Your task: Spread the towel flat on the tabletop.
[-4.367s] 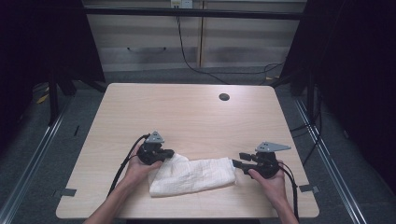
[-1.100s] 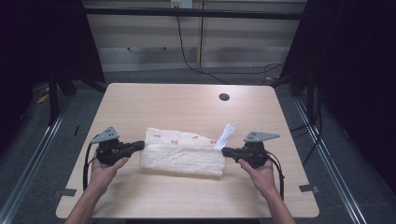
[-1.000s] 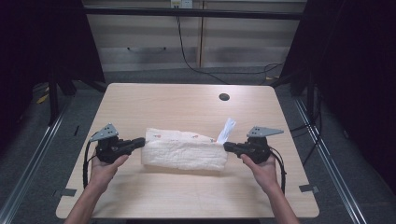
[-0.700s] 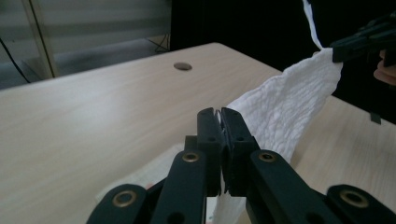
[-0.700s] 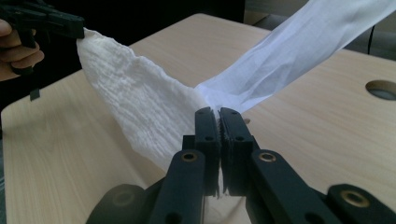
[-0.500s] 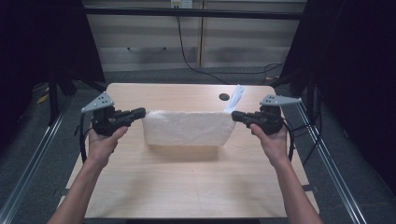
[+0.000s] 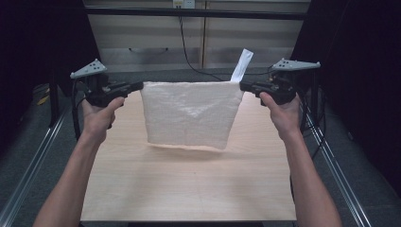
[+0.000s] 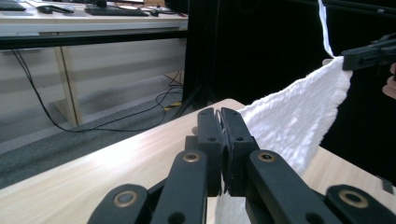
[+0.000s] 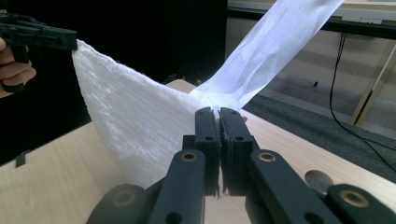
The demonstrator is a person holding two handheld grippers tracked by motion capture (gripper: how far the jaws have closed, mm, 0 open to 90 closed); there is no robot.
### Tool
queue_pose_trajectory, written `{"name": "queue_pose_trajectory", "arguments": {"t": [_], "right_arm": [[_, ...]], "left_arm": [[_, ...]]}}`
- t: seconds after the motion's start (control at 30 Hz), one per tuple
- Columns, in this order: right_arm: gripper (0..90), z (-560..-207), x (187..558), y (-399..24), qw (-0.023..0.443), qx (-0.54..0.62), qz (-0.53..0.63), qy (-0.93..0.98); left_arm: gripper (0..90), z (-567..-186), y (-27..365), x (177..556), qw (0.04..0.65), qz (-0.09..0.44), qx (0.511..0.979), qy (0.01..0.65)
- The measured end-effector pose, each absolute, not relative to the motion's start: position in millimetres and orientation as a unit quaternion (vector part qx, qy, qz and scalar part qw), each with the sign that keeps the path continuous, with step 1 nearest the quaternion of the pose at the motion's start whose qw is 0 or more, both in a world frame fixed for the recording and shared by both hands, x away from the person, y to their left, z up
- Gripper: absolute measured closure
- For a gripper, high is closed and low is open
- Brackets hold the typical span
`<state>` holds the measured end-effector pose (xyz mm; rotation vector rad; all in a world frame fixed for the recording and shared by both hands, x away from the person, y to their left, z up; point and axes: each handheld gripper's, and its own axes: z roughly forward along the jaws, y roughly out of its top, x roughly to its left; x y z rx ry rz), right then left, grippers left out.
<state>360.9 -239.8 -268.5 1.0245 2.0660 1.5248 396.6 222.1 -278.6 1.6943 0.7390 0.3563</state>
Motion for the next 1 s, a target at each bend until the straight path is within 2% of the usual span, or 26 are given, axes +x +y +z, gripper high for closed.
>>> {"name": "queue_pose_trajectory", "arguments": {"t": [0.23, 0.43, 0.57, 0.87, 1.0], "right_arm": [[86.8, -259, 387, -241, 0.199, 0.381, 0.535, 0.727], [86.9, -259, 395, -244, 0.208, 0.388, 0.541, 0.717], [86.8, -280, 389, -246, 0.203, 0.391, 0.528, 0.726], [86.8, -346, 358, -253, 0.164, 0.398, 0.528, 0.732], [86.8, -361, 349, -254, 0.154, 0.4, 0.529, 0.732]], "left_arm": [[88.1, -265, 214, 422, 0.583, 0.163, 0.723, 0.333], [88.0, -264, 208, 427, 0.584, 0.171, 0.719, 0.335], [88.0, -285, 203, 419, 0.572, 0.171, 0.733, 0.324], [88.0, -350, 208, 387, 0.572, 0.129, 0.745, 0.318], [88.0, -366, 209, 375, 0.576, 0.12, 0.742, 0.32]]}}
